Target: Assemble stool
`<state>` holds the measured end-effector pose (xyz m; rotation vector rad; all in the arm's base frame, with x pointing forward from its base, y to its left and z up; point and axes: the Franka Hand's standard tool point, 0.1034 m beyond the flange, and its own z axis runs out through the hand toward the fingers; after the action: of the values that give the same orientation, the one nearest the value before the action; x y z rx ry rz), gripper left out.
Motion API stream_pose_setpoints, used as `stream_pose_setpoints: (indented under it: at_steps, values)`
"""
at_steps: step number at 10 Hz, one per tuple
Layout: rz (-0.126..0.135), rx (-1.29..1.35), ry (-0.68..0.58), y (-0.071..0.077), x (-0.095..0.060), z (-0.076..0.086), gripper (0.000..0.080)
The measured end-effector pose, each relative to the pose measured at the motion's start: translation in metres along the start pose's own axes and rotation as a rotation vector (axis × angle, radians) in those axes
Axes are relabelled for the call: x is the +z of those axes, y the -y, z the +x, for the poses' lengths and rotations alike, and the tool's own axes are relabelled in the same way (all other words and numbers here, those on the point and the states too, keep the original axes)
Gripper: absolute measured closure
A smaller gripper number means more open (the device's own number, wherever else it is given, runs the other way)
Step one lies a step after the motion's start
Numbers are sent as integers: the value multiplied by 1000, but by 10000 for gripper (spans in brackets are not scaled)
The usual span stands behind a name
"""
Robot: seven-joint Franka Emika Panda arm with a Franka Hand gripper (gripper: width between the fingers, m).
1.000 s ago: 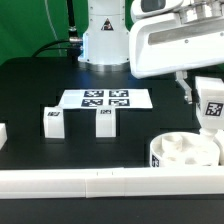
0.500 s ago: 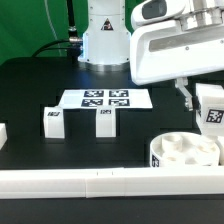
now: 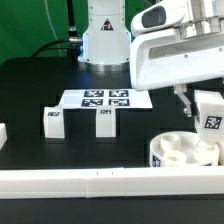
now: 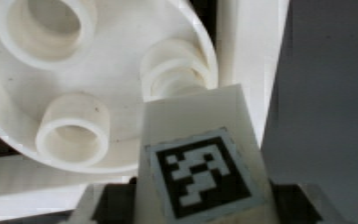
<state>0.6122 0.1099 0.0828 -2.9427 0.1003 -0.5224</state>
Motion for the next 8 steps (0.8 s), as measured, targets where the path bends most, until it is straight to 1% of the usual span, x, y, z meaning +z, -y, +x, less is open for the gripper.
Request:
stream_pose_setpoints:
  at_steps: [2,8]
  values:
    - [-1,-1,5,-1,3,-3,474]
    - [0,-8,-63,1,5,-4,474]
